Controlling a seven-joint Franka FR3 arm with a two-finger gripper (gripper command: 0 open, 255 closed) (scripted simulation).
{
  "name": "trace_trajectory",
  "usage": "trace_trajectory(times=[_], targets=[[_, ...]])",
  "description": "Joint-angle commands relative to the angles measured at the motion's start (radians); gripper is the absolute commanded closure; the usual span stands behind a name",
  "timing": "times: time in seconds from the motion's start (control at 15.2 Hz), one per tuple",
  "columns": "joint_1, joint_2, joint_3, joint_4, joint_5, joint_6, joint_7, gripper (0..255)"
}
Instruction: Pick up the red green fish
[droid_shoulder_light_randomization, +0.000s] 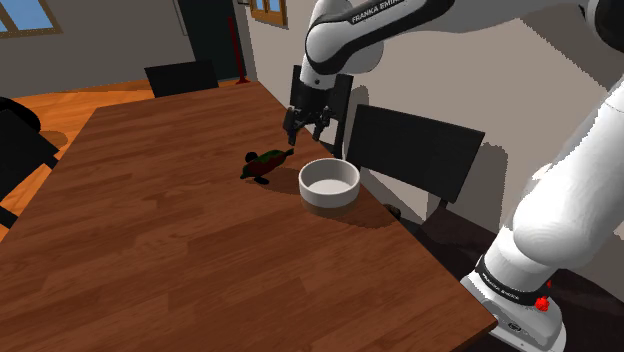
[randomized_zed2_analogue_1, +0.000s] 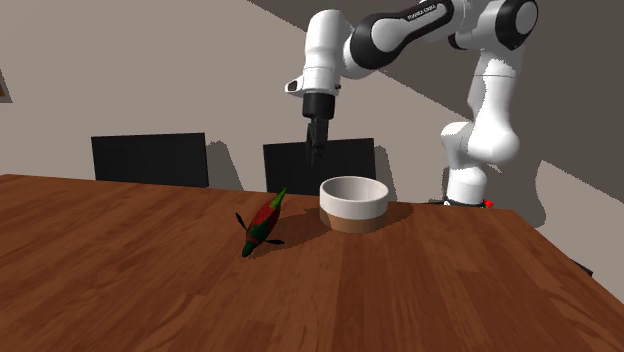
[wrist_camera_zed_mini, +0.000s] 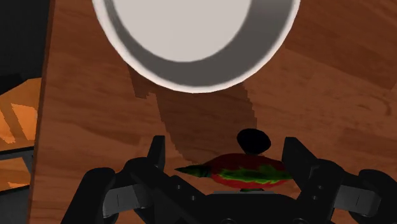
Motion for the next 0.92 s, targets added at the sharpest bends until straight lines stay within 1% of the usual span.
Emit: trace_trajectory(times=[0.0, 0.46, 0.86], targets=[[0.008, 0.071, 0.008, 0.050, 0.011, 0.042, 0.001, 0], [0.032, 0.313, 0.030, 0.266, 0.031, 0.131, 0.003, 0], [0.056, 0.519, 0.042, 0.498, 0.029, 0.158, 0.015, 0]])
